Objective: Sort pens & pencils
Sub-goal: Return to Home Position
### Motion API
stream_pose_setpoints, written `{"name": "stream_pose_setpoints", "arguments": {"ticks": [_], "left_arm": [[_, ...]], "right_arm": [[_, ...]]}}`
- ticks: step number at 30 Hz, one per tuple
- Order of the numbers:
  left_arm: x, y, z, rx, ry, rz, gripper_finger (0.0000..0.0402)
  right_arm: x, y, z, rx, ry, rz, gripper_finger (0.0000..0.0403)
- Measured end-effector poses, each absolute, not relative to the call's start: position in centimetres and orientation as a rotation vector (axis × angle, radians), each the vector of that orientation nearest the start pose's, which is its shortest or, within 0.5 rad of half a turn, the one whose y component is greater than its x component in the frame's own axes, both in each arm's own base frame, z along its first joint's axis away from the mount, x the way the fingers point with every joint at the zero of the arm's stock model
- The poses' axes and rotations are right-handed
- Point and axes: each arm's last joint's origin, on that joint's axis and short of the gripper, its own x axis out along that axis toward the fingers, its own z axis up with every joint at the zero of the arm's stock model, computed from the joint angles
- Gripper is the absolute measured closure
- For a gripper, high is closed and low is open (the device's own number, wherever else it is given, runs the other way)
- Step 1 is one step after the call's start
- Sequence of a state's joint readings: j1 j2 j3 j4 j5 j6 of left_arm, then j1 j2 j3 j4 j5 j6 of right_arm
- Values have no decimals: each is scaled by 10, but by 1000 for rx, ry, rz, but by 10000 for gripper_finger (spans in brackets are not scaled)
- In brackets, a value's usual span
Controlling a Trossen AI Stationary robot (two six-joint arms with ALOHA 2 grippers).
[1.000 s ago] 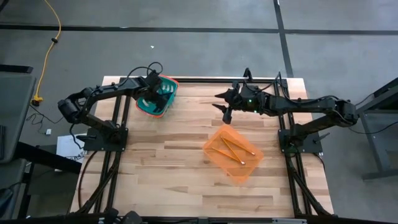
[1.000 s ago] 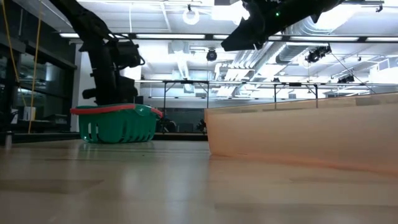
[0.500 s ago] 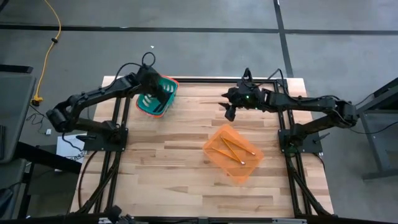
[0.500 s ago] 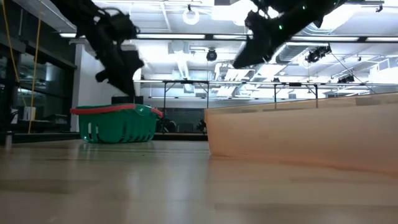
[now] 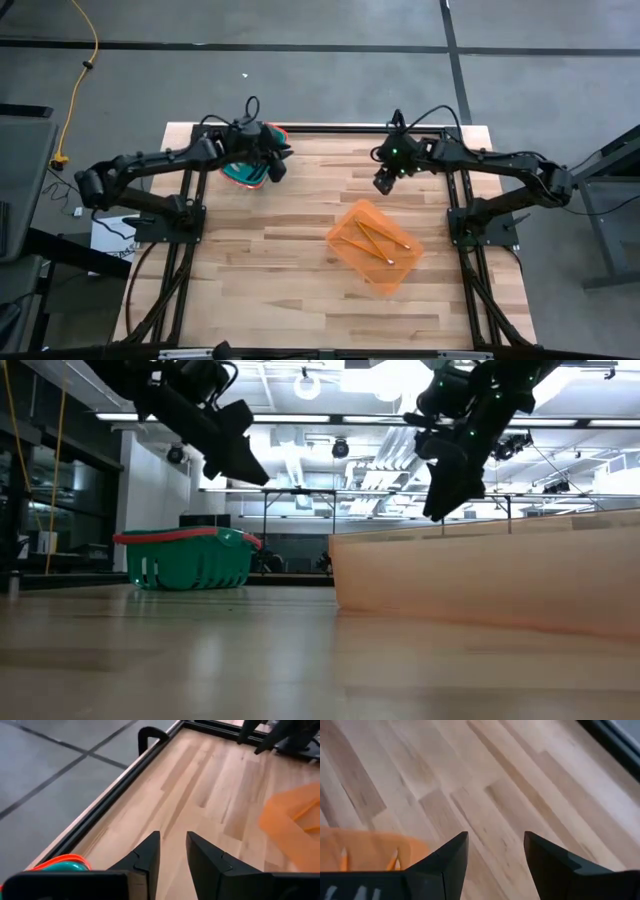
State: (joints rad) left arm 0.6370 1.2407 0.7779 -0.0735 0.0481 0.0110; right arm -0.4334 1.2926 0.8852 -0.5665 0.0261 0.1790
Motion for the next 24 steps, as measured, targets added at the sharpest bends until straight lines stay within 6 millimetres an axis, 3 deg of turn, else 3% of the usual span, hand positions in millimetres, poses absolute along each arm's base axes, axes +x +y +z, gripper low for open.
{"name": "stream_pose_setpoints", "arguments": {"ticks": [11,18,24], "left_arm": [[209,148,219,-112,456,512,326],[209,147,216,-54,400,470,327],[208,146,215,-58,411,469,330]], "right_arm": [[221,-102,231,436,995,-504,219],[211,-101,225,448,1095,-571,219],[202,-93,189,464,1080,-504,219]]}}
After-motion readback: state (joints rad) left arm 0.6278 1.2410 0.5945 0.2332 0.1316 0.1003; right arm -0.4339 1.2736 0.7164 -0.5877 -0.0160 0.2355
